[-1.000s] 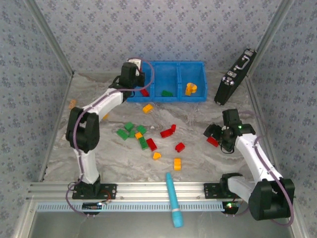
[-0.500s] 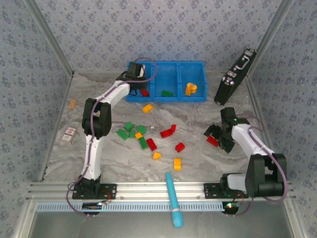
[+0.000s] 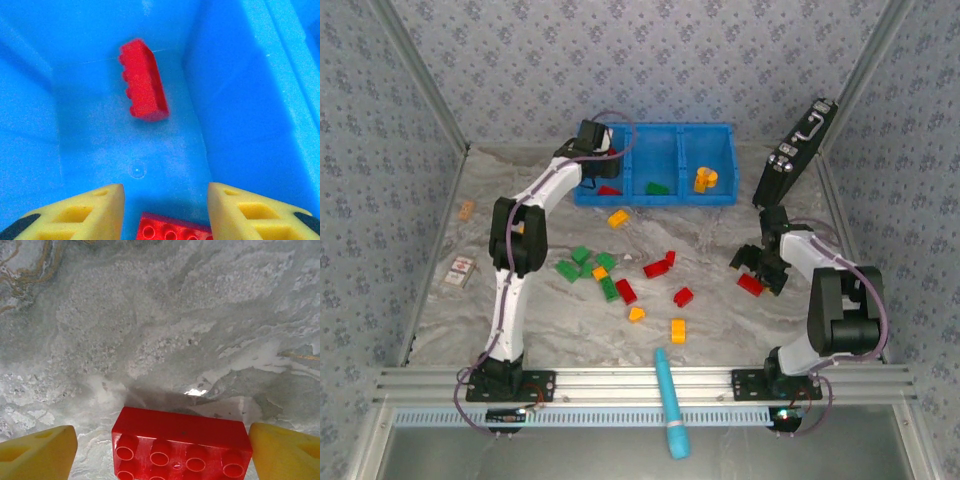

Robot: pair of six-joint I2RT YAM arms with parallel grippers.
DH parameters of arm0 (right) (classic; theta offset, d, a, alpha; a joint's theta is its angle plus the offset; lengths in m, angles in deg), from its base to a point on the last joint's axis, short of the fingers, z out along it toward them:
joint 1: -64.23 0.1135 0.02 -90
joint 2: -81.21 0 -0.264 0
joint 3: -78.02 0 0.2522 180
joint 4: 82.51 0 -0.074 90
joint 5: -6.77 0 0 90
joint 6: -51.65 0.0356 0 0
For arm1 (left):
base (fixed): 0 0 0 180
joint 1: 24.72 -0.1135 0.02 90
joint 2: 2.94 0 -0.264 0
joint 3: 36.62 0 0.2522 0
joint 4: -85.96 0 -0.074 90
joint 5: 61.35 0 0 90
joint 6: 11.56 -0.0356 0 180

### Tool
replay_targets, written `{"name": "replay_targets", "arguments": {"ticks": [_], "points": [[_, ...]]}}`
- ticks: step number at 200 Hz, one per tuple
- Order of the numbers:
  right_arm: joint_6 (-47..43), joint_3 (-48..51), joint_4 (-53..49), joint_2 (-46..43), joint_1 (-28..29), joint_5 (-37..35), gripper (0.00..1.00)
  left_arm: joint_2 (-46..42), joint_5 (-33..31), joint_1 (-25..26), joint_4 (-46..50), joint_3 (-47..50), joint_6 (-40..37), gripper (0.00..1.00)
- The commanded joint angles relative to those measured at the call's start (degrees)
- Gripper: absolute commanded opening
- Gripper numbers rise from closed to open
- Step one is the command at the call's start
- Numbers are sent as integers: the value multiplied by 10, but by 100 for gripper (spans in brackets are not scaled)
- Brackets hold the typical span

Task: Sort the legos into containers by color
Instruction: Pick up the lego from the middle-right of the table.

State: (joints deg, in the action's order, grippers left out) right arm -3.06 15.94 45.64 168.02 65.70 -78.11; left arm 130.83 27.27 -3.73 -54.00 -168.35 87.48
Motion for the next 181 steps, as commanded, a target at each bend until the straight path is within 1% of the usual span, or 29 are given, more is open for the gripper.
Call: {"name": "replay_targets", "arguments": {"ticks": [1, 53, 81, 101, 117, 129, 141, 152, 181], "points": [[-3, -9, -9, 13, 3, -16, 88, 11, 9, -2, 23, -31, -10, 49], [3, 1, -17, 15, 17, -33, 80, -18, 14, -2, 27, -31, -19, 50], [3, 10, -5, 18, 18, -35, 68, -38, 20, -2, 24, -16, -19, 50], [3, 9, 0, 18, 19, -34, 61, -65, 51, -1, 34, 8, -27, 51], [3, 8, 8, 16, 21, -29, 55, -110, 95, -1, 32, 58, -37, 54], [2, 13, 23, 15, 19, -11, 52, -157, 129, -1, 16, 129, -44, 56], [2, 21, 34, 9, 15, 9, 50, -206, 159, -5, 3, 186, -48, 57], [21, 29, 65, -6, 16, 23, 50, -250, 188, -11, -4, 231, -51, 57], [26, 22, 70, -48, 17, 39, 49, -350, 204, -21, -9, 322, -83, 59]]}}
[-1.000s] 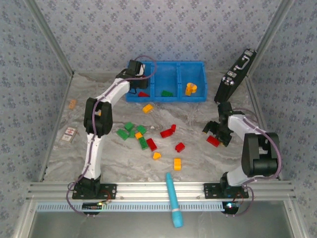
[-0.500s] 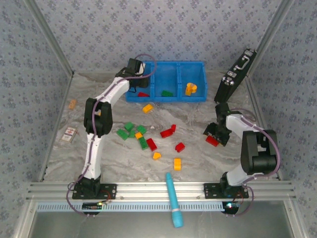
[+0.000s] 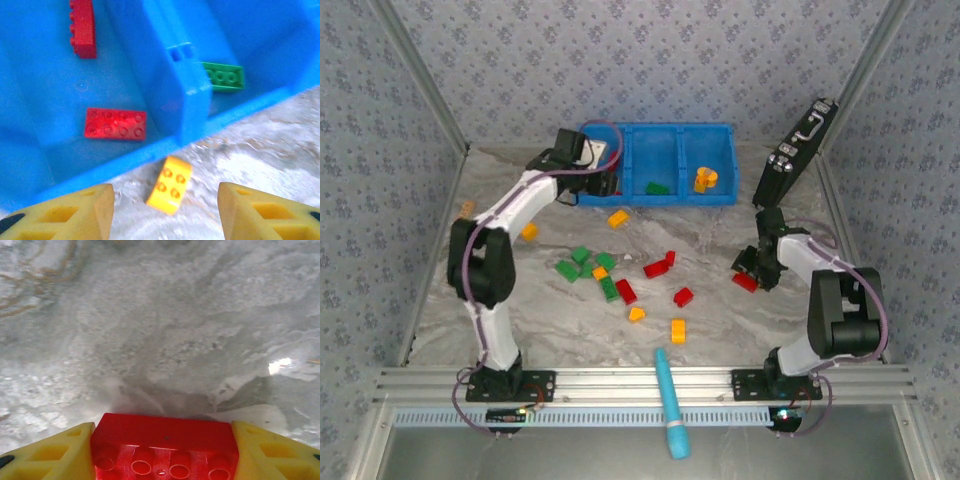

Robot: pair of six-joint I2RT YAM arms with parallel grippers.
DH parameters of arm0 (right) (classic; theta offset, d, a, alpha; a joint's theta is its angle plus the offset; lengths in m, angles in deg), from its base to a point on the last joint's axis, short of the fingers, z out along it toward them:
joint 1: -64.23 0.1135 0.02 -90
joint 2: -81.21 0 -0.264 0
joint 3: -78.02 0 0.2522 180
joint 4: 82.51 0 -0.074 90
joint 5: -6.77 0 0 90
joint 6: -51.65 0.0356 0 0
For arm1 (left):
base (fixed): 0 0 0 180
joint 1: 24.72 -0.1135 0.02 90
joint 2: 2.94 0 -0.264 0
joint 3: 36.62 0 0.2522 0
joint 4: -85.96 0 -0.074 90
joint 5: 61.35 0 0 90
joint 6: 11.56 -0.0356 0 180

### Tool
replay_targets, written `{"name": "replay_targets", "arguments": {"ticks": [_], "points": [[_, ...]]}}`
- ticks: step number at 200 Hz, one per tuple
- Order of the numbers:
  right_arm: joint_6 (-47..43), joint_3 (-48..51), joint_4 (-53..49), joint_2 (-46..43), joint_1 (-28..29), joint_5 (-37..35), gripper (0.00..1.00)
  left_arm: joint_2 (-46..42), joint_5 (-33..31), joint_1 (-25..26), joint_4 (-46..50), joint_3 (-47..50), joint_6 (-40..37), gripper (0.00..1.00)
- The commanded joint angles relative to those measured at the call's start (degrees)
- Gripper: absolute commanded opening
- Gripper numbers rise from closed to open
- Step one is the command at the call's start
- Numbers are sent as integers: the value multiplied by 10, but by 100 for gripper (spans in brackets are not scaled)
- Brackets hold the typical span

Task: Sort the legos into containers by color
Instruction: Pick up the lego from the middle-right of the table, then place the lego in the container.

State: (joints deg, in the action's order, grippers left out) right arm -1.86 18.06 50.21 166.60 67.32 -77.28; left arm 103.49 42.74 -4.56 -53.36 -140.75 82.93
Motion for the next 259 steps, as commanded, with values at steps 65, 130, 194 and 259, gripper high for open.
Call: {"name": "replay_targets", "arguments": {"ticks": [65, 130, 194, 259], "points": [[72, -86, 84, -146, 48, 53, 47, -270, 165, 18, -138, 225, -39, 69], [90, -201, 197, -115, 175, 4, 46, -370, 136, 100, -260, 343, 14, 73], [95, -270, 248, -59, 263, -6, 46, -391, 92, 154, -359, 386, 70, 74], [131, -277, 294, -42, 317, 4, 46, -359, -38, 209, -507, 416, 80, 76]]}}
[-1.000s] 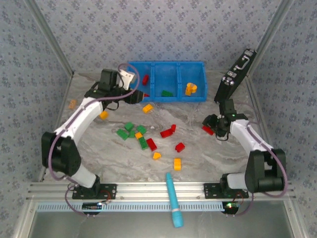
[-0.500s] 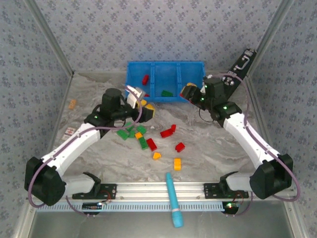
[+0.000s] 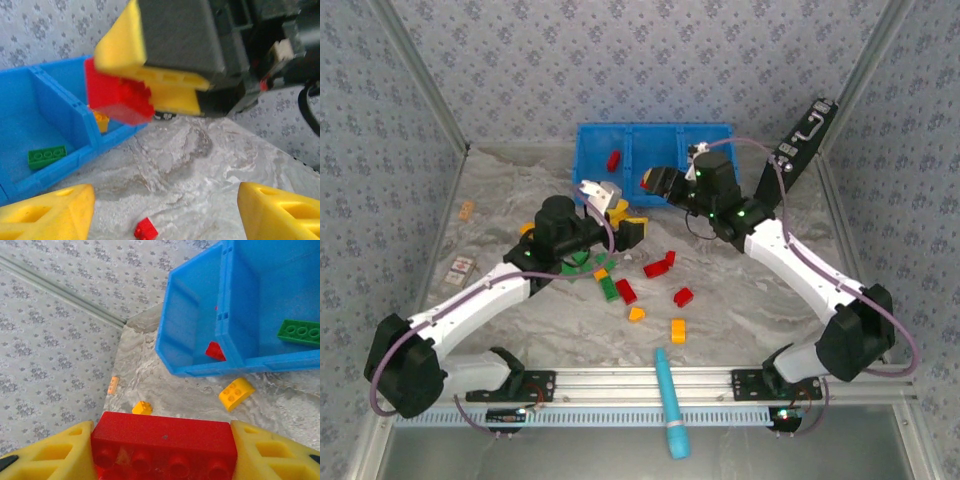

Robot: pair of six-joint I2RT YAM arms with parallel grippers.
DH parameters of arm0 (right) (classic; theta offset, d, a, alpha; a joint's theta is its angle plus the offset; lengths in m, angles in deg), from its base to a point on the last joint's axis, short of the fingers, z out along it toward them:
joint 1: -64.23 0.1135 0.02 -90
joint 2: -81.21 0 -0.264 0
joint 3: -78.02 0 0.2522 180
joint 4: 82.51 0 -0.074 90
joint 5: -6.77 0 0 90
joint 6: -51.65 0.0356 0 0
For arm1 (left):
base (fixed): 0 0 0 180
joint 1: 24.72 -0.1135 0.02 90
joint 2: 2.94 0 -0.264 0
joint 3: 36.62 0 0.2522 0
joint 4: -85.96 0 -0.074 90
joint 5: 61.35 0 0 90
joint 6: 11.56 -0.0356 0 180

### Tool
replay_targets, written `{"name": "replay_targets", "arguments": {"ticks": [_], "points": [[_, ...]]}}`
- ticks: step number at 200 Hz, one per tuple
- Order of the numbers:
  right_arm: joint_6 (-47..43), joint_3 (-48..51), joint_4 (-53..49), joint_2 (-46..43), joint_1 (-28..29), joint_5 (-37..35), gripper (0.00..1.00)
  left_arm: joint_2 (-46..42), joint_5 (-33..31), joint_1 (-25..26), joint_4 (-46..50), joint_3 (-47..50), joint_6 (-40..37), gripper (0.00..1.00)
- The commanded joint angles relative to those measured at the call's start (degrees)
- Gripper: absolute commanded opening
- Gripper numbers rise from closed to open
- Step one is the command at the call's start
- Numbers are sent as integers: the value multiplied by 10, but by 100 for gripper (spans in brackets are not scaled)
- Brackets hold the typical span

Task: Sort the legos into containers by color
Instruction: Place the lego in the container.

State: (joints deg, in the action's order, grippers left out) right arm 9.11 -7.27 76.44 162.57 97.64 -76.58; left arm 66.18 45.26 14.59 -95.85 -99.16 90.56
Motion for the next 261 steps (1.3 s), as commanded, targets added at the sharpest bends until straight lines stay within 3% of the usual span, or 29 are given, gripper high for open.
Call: {"name": "replay_targets", "arguments": {"ticks": [1, 132, 176, 261], "points": [[22, -23, 31, -1, 15, -3, 46, 15, -65, 17, -84, 0, 4, 76], [73, 5, 47, -15, 67, 0, 45, 61, -235, 30, -167, 15, 13, 74], [79, 18, 49, -22, 68, 1, 45, 73, -220, 30, -215, 24, 24, 59], [98, 67, 61, -28, 71, 6, 45, 94, -197, 40, -290, 33, 28, 19]]}}
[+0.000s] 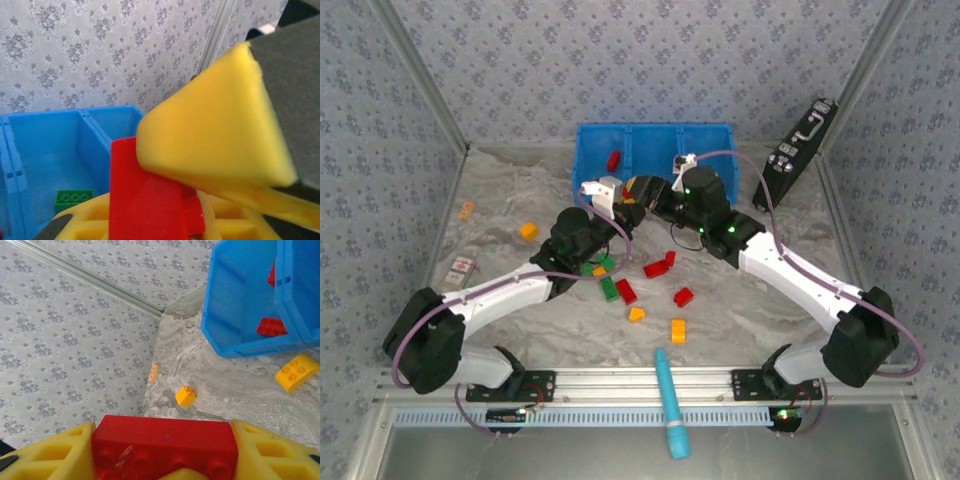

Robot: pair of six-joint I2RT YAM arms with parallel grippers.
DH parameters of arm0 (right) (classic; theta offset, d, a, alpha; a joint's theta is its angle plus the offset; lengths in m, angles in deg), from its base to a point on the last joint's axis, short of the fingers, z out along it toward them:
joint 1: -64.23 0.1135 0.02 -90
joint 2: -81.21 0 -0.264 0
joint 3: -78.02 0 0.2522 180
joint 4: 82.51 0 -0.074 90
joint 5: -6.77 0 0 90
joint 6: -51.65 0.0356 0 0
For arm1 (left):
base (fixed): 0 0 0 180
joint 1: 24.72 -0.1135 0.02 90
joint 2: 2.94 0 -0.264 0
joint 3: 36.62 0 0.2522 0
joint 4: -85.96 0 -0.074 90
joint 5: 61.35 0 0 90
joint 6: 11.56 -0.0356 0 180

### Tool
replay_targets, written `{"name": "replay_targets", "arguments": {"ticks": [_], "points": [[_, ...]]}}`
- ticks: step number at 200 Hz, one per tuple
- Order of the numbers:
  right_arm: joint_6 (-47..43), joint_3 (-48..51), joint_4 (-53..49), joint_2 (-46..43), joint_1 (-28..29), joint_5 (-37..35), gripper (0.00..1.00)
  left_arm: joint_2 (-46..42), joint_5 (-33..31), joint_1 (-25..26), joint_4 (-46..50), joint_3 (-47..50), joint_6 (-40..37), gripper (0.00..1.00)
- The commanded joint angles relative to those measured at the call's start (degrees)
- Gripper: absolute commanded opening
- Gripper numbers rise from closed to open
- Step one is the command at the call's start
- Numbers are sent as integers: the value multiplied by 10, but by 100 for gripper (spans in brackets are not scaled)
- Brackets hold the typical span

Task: Sort the legos into containers by color
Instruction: Place the lego in the container.

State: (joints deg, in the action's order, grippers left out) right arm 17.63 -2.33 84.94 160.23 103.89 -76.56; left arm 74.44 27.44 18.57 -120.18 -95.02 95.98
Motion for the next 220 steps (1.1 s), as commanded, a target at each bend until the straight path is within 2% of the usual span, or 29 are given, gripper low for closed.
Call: {"name": "replay_targets", "arguments": {"ticks": [1, 73, 146, 182, 220], "points": [[13, 17, -24, -4, 8, 6, 45, 12, -19, 1, -47, -9, -27, 19], [26, 35, -6, 15, -10, 33, 46, 39, -11, 1, -33, -37, -35, 7], [32, 51, 13, 23, -39, 64, 51, 73, -25, -2, -14, -73, -54, 3], [24, 51, 20, 21, -64, 78, 62, 80, -25, -13, 6, -95, -63, 2], [20, 63, 22, 13, -92, 90, 80, 84, -32, -25, 17, -103, -69, 2]]}}
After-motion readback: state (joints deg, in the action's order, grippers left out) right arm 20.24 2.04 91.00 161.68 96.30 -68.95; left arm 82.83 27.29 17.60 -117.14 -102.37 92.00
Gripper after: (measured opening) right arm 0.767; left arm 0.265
